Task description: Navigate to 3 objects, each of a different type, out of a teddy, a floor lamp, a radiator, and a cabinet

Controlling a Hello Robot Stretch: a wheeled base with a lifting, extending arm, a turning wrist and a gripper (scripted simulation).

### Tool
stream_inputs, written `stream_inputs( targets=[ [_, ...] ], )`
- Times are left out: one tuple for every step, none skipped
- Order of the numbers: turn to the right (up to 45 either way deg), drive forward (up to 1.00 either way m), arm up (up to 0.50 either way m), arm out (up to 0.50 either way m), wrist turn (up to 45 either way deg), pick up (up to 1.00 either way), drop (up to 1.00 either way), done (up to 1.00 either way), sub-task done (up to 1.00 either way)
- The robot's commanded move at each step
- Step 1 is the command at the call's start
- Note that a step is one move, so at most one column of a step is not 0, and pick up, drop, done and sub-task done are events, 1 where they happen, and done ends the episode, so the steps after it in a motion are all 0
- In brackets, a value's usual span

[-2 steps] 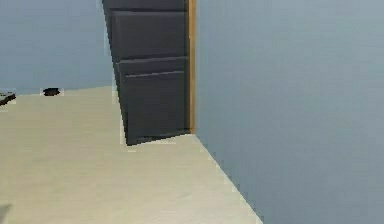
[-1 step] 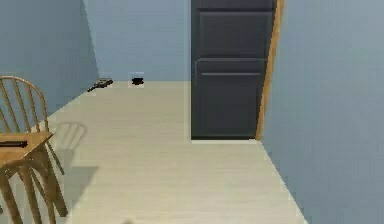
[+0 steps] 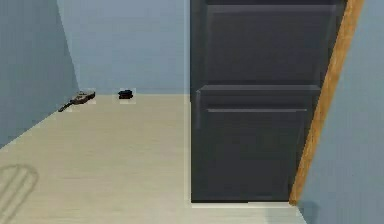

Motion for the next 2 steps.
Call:
stream_inputs(
  targets=[
    [-18.0, 0.0, 0.0, 0.0, 0.0, 0.0, 0.0, 0.0, 0.0],
    [0.0, 1.0, 0.0, 0.0, 0.0, 0.0, 0.0, 0.0, 0.0]
  ],
)
